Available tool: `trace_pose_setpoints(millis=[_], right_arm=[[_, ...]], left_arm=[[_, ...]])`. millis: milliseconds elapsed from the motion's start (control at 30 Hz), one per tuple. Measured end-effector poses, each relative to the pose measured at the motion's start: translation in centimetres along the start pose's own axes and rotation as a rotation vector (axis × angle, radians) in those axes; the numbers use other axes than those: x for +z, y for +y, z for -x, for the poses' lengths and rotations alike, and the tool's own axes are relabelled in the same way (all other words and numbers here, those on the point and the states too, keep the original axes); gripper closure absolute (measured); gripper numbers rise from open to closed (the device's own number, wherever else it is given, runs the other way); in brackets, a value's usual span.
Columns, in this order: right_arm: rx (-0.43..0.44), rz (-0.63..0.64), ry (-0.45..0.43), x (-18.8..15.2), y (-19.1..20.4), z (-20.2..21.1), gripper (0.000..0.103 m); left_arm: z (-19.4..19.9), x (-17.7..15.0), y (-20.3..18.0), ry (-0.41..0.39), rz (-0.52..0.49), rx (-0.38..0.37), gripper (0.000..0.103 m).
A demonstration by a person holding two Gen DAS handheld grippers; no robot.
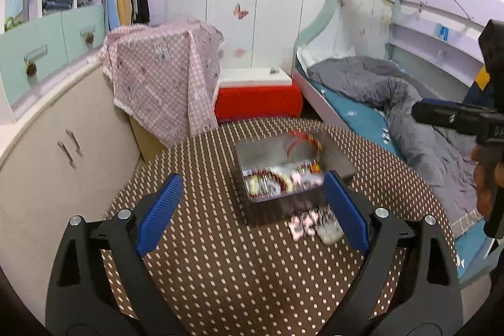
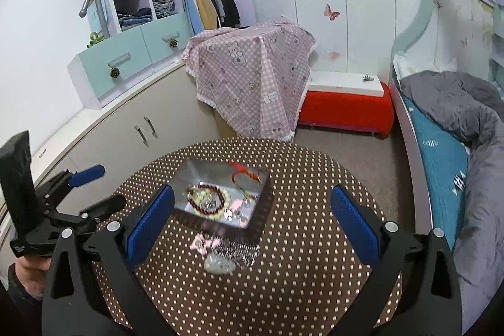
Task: Organize jewelry
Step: 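Move both grippers back toward the jade pendant and white bunny charm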
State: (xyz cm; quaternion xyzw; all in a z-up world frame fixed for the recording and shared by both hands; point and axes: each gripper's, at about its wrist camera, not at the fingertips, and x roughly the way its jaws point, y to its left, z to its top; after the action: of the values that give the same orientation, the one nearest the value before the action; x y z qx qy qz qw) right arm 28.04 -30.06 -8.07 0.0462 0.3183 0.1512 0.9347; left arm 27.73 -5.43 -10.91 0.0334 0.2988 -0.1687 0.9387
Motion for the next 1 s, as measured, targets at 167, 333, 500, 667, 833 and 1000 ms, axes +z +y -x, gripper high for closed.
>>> trace_pose_setpoints(millis=[167, 333, 500, 667, 833, 1000], right_arm=[[-0.002, -0.024, 0.026, -2.0, -0.6, 0.3, 0.007], [-0.003, -0.048, 0.069, -4.2, -0.9, -0.1, 0.007], [0.002, -0.057, 0.121, -6.4, -0.9, -1.2, 0.007], [0.009, -0.082, 0.163, -8.1, -1.0, -2.1, 0.007], [0.015, -0.099, 0.192, -9.2, -1.1, -2.6, 0.007], [0.012, -0.091, 0.212, -10.0, -0.9, -3.1, 0.007]], left_arm=[[-1.2, -2.0, -0.7, 0.059, -0.005, -0.003, 0.014], [-2.5, -3.5, -1.4, 0.108, -0.023, -0.004, 0.014], [-4.3, -4.2, -2.2, 0.155, -0.042, -0.004, 0.014], [-6.9, -5.1, -3.2, 0.221, -0.075, 0.0, 0.014], [-9.7, -5.2, -3.6, 0.277, -0.094, 0.032, 0.014], [-10.0, -5.4, -1.6, 0.306, -0.013, 0.042, 0.014]])
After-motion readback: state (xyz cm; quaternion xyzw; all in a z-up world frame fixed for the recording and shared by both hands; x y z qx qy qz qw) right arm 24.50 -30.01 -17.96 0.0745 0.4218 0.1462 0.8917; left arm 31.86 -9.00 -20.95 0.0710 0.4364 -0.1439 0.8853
